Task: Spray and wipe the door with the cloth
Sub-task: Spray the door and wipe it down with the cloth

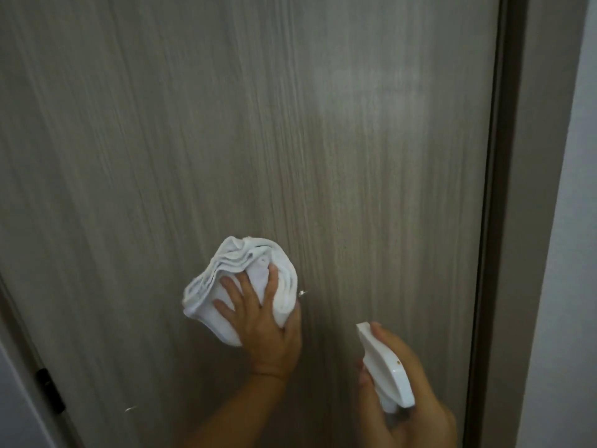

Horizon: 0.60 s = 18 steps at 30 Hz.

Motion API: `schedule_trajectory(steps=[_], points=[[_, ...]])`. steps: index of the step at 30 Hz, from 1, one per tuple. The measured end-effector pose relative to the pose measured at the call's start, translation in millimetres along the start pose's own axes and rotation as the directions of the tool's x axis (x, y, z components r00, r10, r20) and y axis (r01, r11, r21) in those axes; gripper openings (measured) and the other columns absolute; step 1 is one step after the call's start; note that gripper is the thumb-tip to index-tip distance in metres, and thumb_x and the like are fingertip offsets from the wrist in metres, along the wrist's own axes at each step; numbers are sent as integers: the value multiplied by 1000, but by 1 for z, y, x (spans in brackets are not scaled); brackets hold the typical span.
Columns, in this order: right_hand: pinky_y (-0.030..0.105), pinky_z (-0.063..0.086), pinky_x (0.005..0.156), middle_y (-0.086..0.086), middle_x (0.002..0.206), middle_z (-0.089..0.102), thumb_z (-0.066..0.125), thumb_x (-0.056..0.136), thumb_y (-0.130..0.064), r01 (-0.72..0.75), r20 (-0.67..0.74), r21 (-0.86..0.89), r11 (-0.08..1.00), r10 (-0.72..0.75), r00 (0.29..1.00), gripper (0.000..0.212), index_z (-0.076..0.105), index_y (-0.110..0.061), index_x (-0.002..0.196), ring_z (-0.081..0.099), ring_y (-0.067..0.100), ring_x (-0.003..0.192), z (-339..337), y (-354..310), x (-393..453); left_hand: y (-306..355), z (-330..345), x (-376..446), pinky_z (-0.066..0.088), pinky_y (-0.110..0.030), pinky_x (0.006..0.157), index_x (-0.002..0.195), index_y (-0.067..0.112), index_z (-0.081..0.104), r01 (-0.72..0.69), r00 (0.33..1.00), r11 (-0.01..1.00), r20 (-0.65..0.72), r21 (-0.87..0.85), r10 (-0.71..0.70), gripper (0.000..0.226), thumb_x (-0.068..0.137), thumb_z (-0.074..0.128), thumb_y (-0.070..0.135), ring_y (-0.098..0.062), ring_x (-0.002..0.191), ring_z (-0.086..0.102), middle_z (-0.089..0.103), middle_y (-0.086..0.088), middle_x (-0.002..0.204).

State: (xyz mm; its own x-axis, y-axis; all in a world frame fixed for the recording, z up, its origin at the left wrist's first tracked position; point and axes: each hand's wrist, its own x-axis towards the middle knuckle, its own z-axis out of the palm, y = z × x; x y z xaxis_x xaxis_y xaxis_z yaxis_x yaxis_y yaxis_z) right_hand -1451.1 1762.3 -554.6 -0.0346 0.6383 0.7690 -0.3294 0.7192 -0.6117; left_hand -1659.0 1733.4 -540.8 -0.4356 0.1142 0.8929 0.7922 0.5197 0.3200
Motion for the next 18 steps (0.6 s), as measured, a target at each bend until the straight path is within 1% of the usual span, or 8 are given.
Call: schedule_trajectory(steps=[3, 5, 7, 9, 11, 14, 16, 18], points=[[6, 47, 79, -20, 99, 75, 64, 88, -43, 3, -82, -43, 999, -7, 997, 28, 76, -28, 109, 66, -9, 85, -9, 3, 24, 68, 29, -1, 6, -74, 118, 163, 36, 13, 264, 964, 961, 10, 80, -266, 71, 98, 31, 59, -51, 154, 6, 11, -27, 167], [10, 50, 81, -13, 105, 75, 61, 89, -42, -4, -92, -93, 996, -4, 996, 34, 76, -23, 112, 68, -4, 87, -23, 7, 40, 99, 43, -4, 7, -75, 117, 163, 38, 8, 262, 964, 959, 16, 103, -265, 69, 100, 21, 64, -53, 152, 10, 13, -29, 166], [2, 46, 84, -24, 103, 73, 69, 85, -35, -58, -70, -107, 993, 50, 996, 31, 73, -36, 116, 65, -9, 91, -45, 17, 57, 127, 55, -12, 9, -77, 116, 163, 38, 8, 185, 980, 973, 41, 140, -192, 72, 98, 23, 66, -55, 151, 13, 15, -30, 165], [-4, 41, 85, -43, 108, 64, 76, 86, -25, -102, 9, -142, 985, 104, 995, 50, 62, -62, 117, 59, -22, 97, -62, 24, 76, 155, 67, -18, 12, -78, 113, 163, 36, 15, 95, 992, 985, 72, 145, -106, 75, 97, 20, 72, -55, 149, 16, 19, -29, 163], [4, 47, 86, -51, 111, 56, 75, 81, -33, -90, 3, -165, 982, 91, 996, 59, 52, -69, 121, 56, -25, 100, -76, 24, 94, 175, 78, -21, 15, -79, 112, 160, 33, 24, 34, 996, 991, 77, 126, -44, 80, 95, 15, 78, -54, 148, 19, 24, -28, 161], [17, 52, 85, -46, 106, 59, 66, 86, -48, -73, 54, -179, 981, 84, 995, 46, 55, -53, 130, 59, -19, 99, -97, 26, 115, 182, 87, -27, 11, -79, 115, 162, 36, 18, -119, 992, 981, 64, 154, 110, 81, 94, 19, 80, -50, 150, 19, 23, -22, 162], [6, 49, 84, -47, 107, 58, 70, 85, -37, -60, 90, -177, 982, 76, 993, 51, 58, -38, 134, 61, -17, 98, -112, 25, 125, 183, 90, -30, 6, -76, 117, 162, 37, 15, -259, 966, 947, 75, 191, 249, 79, 96, 23, 78, -45, 153, 14, 23, -18, 163], [1, 47, 83, -44, 112, 59, 70, 85, -26, -41, 94, -173, 984, 58, 994, 52, 59, -34, 135, 62, -16, 99, -122, 25, 132, 195, 91, -30, 4, -75, 118, 162, 38, 19, -411, 911, 892, 137, 191, 390, 76, 95, 31, 71, -40, 156, 8, 21, -15, 166]])
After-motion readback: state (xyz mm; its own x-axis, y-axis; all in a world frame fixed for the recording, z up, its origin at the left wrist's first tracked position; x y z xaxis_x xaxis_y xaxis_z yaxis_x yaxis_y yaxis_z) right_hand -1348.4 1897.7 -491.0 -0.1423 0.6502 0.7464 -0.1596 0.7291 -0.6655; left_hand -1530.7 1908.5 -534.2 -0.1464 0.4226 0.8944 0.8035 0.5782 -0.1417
